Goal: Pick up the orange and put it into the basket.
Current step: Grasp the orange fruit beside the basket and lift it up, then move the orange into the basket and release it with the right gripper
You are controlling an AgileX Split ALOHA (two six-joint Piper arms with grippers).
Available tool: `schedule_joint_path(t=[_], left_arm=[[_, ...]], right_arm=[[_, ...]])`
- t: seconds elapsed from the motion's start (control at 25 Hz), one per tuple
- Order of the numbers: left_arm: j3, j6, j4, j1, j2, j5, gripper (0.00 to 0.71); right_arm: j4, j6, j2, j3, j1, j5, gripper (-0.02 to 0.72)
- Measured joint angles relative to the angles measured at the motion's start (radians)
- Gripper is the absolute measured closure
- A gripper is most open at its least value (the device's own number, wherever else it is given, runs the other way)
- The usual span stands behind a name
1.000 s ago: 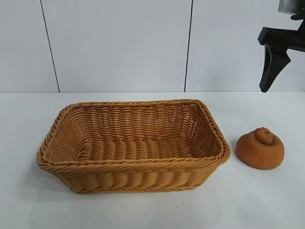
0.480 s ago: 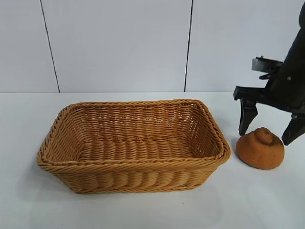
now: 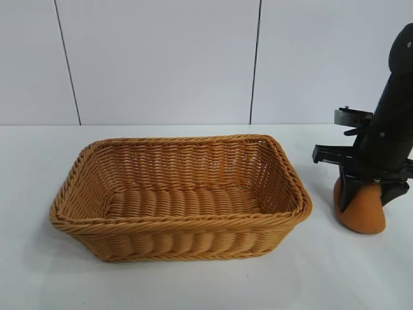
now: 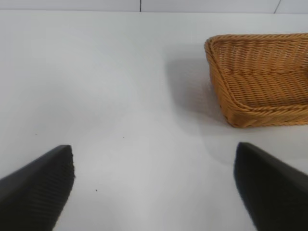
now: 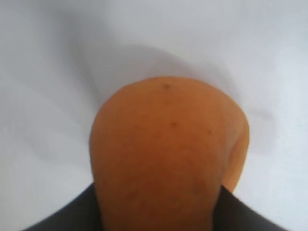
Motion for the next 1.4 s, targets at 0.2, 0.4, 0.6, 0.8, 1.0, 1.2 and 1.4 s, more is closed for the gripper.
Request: schedule_joint_path(t=[0.2, 0.4, 0.6, 0.8, 1.0, 1.2, 1.4], left_arm=[[0.000, 0.000, 0.000, 0.000, 0.000, 0.000, 0.067], [0.000, 0.000, 0.000, 0.000, 0.000, 0.000, 0.067], [0.000, 0.000, 0.000, 0.000, 0.000, 0.000, 0.067], [0.000, 0.000, 0.000, 0.000, 0.000, 0.000, 0.067], [0.000, 0.000, 0.000, 0.000, 0.000, 0.000, 0.067], [0.000, 0.000, 0.000, 0.000, 0.000, 0.000, 0.067], [0.000, 0.000, 0.000, 0.000, 0.000, 0.000, 0.067]], right_arm=[[-0.012, -0.005, -0.055, 0.001, 0.000, 0.020, 0.607], [-0.011, -0.006, -0.201, 0.003, 0.000, 0.028, 0.622], [0.003, -0.007, -0.353, 0.003, 0.000, 0.040, 0.622], [0.065, -0.010, -0.425, 0.003, 0.000, 0.045, 0.622], [0.115, -0.040, -0.438, 0.003, 0.070, 0.033, 0.622], [0.133, -0.028, -0.437, 0.003, 0.228, -0.036, 0.622], [0.145, -0.004, -0.407, 0.005, 0.401, -0.122, 0.622]])
